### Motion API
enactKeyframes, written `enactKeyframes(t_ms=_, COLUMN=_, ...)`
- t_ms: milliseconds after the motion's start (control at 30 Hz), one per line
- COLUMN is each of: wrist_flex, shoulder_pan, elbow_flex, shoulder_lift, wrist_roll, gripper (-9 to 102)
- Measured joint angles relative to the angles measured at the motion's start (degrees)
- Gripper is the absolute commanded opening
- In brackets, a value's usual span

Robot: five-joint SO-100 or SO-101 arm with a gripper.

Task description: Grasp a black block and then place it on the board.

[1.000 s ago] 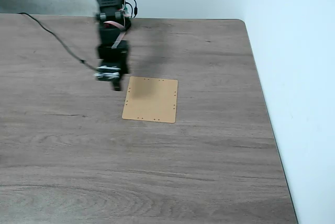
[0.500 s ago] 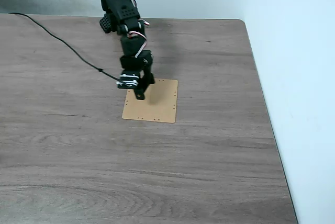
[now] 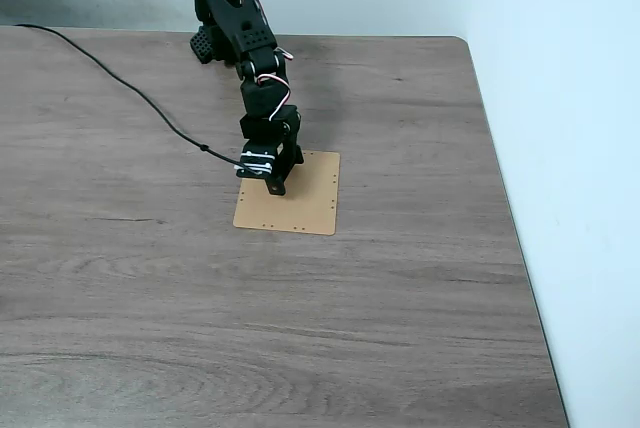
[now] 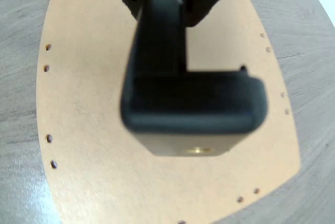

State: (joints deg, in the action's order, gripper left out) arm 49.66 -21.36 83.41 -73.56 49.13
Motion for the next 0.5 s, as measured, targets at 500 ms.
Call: enactKeyframes(t_ms=500, wrist_flex=-3.5, shoulder_pan=0.9, elbow_flex=0.4, shoulder_lift=1.4, wrist_roll=0.0, gripper=24)
